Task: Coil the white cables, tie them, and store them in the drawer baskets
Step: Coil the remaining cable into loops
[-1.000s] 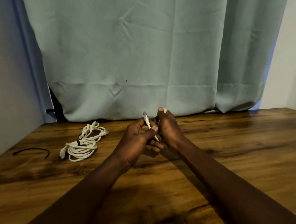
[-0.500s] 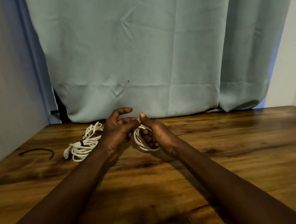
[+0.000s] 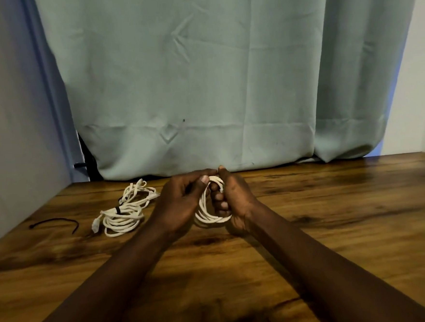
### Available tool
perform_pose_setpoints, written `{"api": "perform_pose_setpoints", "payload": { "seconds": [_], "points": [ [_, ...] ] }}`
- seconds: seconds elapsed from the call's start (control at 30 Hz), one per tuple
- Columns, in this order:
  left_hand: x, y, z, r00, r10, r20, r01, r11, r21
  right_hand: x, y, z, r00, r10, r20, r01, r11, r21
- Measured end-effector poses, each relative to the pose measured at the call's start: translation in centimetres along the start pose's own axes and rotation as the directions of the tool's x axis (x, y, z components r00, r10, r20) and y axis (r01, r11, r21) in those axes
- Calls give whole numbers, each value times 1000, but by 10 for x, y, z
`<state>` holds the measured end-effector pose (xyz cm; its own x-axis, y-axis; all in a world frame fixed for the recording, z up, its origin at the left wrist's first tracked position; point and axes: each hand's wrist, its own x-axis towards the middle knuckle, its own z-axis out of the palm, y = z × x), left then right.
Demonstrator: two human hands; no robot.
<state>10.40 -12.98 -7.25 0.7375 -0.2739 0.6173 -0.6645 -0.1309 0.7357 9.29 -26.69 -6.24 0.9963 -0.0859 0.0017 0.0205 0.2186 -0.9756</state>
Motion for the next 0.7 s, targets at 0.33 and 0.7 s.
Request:
{"api": "perform_pose_setpoints", "payload": {
  "seconds": [0.33,0.7],
  "points": [
    [3,5,14,922,-386,-32,315,796,-517,-13,-9,7,991,-120,-54,122,992,43],
    [-40,36,-13,848,-411,-336,289,888,-356,-41,14,53,973,-73,220,31,982,186]
  ]
}}
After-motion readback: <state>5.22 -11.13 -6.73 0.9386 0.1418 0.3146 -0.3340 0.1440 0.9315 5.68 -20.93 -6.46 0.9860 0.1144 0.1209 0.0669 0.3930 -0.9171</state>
